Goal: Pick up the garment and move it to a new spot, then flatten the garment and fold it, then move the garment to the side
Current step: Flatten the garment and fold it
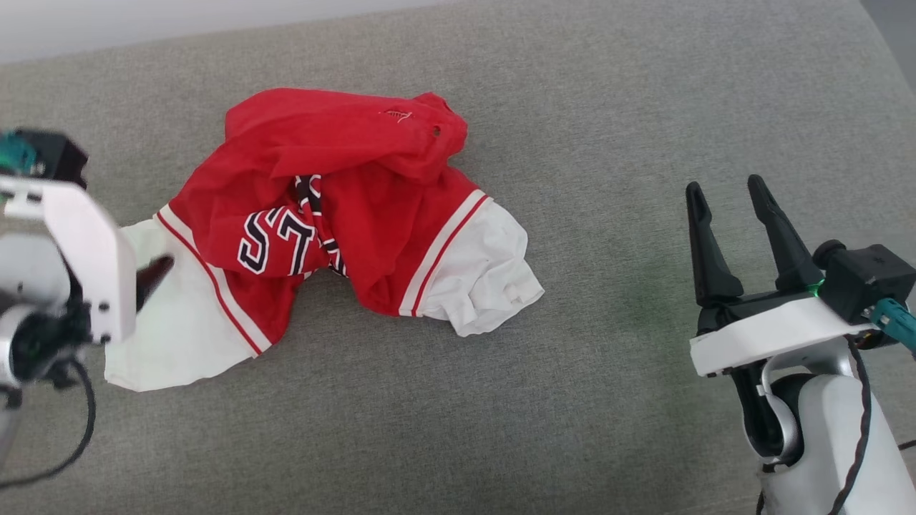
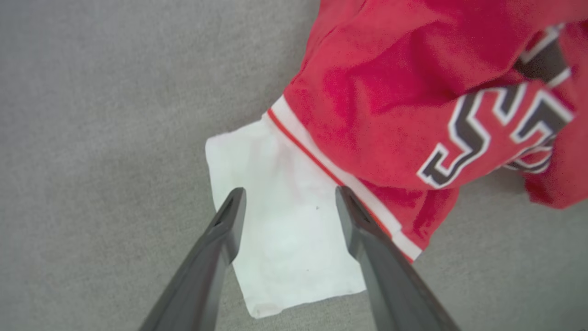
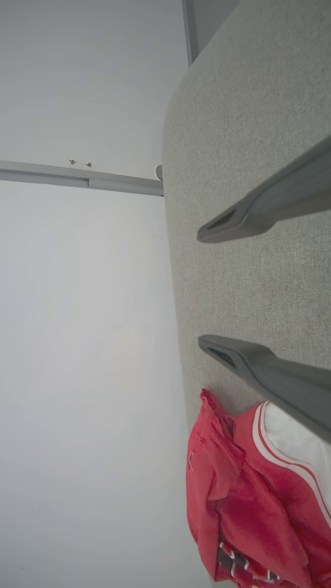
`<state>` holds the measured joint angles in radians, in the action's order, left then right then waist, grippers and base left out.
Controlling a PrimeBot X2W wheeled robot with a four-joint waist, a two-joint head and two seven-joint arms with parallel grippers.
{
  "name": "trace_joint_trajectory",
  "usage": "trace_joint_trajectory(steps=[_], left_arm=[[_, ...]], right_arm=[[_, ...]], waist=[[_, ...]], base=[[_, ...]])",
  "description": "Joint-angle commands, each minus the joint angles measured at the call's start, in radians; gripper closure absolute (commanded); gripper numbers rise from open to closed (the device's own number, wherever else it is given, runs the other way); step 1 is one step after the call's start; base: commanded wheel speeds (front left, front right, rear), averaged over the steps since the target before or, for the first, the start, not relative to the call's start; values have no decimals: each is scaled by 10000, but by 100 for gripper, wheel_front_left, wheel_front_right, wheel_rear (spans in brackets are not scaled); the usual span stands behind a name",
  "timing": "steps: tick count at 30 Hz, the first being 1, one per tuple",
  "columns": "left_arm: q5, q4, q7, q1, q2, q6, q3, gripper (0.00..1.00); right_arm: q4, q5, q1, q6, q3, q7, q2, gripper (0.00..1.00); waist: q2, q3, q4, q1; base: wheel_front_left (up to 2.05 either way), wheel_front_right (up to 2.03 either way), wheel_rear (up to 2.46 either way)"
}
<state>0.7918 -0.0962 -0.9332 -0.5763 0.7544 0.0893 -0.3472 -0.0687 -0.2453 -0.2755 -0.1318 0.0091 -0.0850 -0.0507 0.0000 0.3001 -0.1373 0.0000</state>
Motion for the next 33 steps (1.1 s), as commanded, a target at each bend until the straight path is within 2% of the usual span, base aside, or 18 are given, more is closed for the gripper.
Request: trace_joint_trajectory(steps=[1, 5, 10, 13, 18, 19, 20, 24, 26, 30, 33], left_arm=[[-6, 129, -12, 207, 49, 97, 60, 0], [163, 440, 50, 1284, 352, 667, 371, 0], [369, -49, 491, 2038, 227, 948, 598, 0], [289, -597, 983, 2115, 69, 787, 621, 0], [469, -2226, 1602, 1970, -530, 402, 483, 0], [475, -2439, 1677, 1935, -614, 277, 443, 79], [583, -2679, 1680, 1907, -723, 208, 454, 100], [610, -3150, 1844, 1804, -768, -70, 425, 100], [475, -3180, 2003, 1756, -519, -104, 497, 100], [409, -2749, 1936, 1926, 0, 64, 725, 100], [392, -2099, 1750, 2143, 391, 361, 916, 100]], right_arm=[[55, 34, 50, 21, 23, 52, -2, 0], [127, 9, 5, 20, 167, 192, -1, 0], [172, 59, -112, 20, 345, 370, -1, 0], [200, 82, -169, 20, 440, 499, -2, 0], [233, 94, -208, 20, 616, 723, -2, 0], [242, 105, -203, 20, 610, 744, -2, 0], [247, 112, -203, 20, 628, 770, -2, 0], [314, 179, -154, 20, 594, 888, 0, 0], [339, 203, -125, 20, 537, 930, -4, 0], [401, 252, -22, 20, 444, 1025, 1, 0], [450, 263, 27, 20, 398, 1113, 0, 0]], waist=[[0, 32, 30, 0], [0, 149, 98, 0], [0, 289, 170, 0], [0, 361, 192, 0], [0, 411, 247, 0], [0, 414, 265, 0], [0, 412, 279, 0], [0, 389, 363, 0], [0, 366, 407, 0], [0, 289, 526, 0], [0, 231, 611, 0]], base=[[0, 0, 0], [0, 0, 0], [0, 0, 0], [0, 0, 0], [0, 0, 0], [0, 0, 0], [0, 0, 0], [0, 0, 0], [0, 0, 0], [0, 0, 0], [0, 0, 0]])
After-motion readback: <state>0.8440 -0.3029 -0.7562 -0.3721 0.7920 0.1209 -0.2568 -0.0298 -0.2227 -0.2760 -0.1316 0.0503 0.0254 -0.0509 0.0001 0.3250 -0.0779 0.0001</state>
